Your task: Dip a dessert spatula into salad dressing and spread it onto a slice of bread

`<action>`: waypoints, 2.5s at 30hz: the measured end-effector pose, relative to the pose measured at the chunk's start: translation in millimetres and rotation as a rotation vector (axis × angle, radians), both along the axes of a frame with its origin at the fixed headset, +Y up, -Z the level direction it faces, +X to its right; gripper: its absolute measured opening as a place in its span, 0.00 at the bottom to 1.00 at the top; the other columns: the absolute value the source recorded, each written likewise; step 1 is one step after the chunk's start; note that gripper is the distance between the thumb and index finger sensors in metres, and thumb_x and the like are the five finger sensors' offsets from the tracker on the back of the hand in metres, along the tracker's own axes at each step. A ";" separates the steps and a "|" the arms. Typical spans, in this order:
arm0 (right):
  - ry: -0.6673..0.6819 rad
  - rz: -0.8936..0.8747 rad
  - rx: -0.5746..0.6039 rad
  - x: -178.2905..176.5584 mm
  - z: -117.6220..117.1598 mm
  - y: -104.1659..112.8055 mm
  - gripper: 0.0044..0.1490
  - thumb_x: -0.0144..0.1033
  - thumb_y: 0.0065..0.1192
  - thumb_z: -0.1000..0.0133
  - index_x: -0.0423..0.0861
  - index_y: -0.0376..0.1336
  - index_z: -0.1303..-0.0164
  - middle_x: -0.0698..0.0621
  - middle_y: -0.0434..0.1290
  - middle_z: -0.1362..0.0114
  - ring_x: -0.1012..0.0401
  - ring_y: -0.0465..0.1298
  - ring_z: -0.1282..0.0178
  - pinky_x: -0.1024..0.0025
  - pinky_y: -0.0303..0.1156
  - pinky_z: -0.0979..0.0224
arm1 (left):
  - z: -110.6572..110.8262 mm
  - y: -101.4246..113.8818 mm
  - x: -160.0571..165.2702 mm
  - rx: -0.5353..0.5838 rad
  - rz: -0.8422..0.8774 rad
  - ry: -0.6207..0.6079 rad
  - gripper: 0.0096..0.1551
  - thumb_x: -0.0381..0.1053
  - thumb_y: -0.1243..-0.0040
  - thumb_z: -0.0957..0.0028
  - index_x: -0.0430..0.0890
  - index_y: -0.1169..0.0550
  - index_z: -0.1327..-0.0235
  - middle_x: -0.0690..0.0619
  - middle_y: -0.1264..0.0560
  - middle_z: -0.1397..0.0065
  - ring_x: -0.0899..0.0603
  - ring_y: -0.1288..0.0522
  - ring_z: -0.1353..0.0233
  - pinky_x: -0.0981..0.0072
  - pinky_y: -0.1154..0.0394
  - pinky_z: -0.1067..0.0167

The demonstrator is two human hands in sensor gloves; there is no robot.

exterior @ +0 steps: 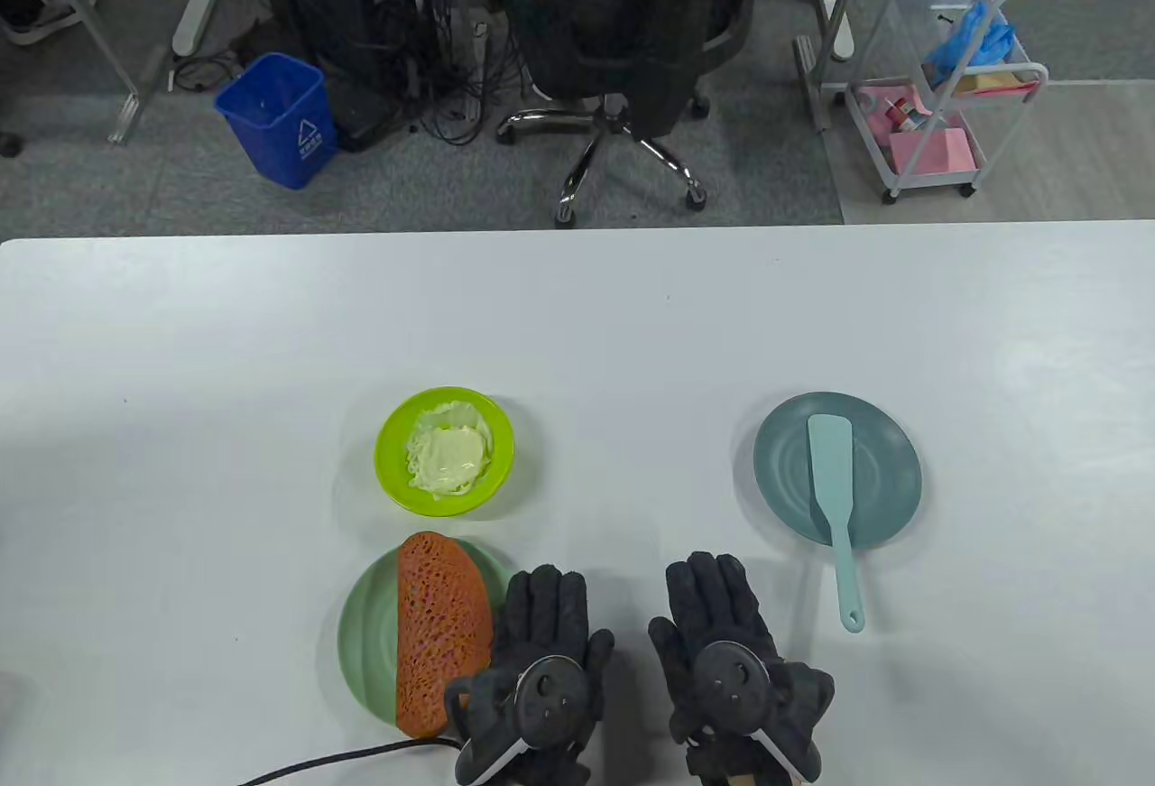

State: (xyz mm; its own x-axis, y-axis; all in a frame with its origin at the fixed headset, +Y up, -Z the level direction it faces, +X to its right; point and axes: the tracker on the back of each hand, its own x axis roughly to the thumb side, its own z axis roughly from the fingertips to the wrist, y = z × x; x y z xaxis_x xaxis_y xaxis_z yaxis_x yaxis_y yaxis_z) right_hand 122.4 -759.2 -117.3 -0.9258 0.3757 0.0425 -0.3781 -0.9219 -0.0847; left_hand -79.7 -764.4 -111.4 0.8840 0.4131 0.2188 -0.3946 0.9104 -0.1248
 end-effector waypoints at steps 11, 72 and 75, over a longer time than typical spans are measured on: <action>-0.002 -0.003 -0.004 0.5 -0.4 -0.1 0.40 0.62 0.43 0.43 0.60 0.49 0.20 0.54 0.50 0.13 0.54 0.47 0.11 0.57 0.53 0.14 | 0.0 -0.2 0.3 -0.001 -0.003 0.000 0.40 0.60 0.64 0.33 0.38 0.43 0.14 0.32 0.50 0.15 0.23 0.50 0.18 0.31 0.49 0.29; -0.011 -0.041 -0.036 6.7 -4.3 -1.0 0.40 0.63 0.42 0.42 0.61 0.48 0.19 0.54 0.49 0.12 0.54 0.46 0.10 0.57 0.52 0.13 | -20.7 20.2 -224.6 -0.180 -0.117 0.460 0.39 0.62 0.36 0.39 0.40 0.26 0.23 0.40 0.21 0.33 0.41 0.14 0.45 0.51 0.17 0.45; -0.011 -0.040 -0.037 6.6 -4.5 -1.0 0.40 0.63 0.42 0.42 0.60 0.48 0.19 0.54 0.49 0.12 0.54 0.45 0.10 0.57 0.52 0.13 | -21.1 9.8 -225.5 -0.218 -0.095 0.458 0.37 0.62 0.35 0.40 0.40 0.24 0.25 0.43 0.18 0.37 0.45 0.12 0.51 0.55 0.15 0.51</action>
State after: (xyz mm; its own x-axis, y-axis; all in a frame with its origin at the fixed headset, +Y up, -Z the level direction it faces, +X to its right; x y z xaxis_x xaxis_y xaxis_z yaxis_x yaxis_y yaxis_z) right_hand 129.0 -760.2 -121.8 -0.9103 0.4135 0.0177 -0.4138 -0.9087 -0.0552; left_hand -305.2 -754.6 -132.5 0.9050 0.3190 -0.2816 -0.3698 0.9169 -0.1500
